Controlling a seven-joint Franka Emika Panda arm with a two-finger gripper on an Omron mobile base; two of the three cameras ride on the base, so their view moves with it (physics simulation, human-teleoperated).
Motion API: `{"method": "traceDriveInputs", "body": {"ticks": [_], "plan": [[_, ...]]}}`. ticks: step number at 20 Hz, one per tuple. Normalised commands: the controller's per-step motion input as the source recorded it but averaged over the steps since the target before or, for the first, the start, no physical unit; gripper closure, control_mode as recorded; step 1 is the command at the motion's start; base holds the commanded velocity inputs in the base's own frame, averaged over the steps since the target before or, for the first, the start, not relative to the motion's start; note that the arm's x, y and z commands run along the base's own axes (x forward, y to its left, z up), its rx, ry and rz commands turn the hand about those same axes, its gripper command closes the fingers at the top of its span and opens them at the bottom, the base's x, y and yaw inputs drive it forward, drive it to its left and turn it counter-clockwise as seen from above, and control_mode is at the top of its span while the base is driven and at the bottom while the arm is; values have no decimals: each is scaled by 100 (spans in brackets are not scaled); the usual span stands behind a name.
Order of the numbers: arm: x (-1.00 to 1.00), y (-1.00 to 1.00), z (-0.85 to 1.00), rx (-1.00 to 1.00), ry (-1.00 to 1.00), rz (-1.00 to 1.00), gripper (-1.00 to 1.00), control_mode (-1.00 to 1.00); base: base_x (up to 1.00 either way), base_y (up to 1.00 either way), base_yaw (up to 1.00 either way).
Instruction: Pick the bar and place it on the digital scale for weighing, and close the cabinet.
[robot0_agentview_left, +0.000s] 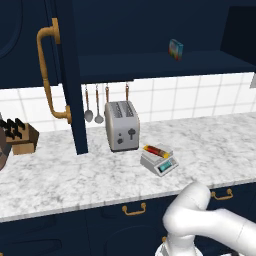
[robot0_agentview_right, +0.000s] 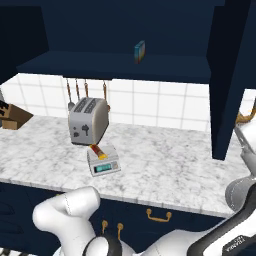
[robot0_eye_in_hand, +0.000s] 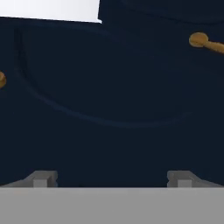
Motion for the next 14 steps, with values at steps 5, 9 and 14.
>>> {"method": "traceDriveInputs", "body": {"ticks": [5,9,14], "plan": [[-11,100,74,-19,-23,-11,-100,-100,0,0,0],[6,100,55,-28,-17,-20,-100,-100,0,0,0],[33,100,31,-30,-2,-23,-100,-100,0,0,0]]}}
